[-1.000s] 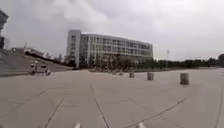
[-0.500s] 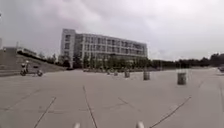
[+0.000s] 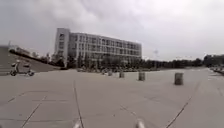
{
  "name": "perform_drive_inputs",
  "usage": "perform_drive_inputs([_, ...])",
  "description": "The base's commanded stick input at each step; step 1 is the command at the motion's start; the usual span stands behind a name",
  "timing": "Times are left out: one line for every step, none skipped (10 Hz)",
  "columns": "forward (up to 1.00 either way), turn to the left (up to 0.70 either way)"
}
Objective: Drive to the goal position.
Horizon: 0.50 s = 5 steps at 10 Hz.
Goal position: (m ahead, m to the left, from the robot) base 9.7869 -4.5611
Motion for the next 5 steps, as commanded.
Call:
perform_drive_inputs([0.50, -0.25])
perform_drive_inputs([0.50, -0.25])
perform_drive_inputs([0.50, -0.25])
perform_drive_inputs([0.50, -0.25])
perform_drive_inputs([0.50, -0.25])
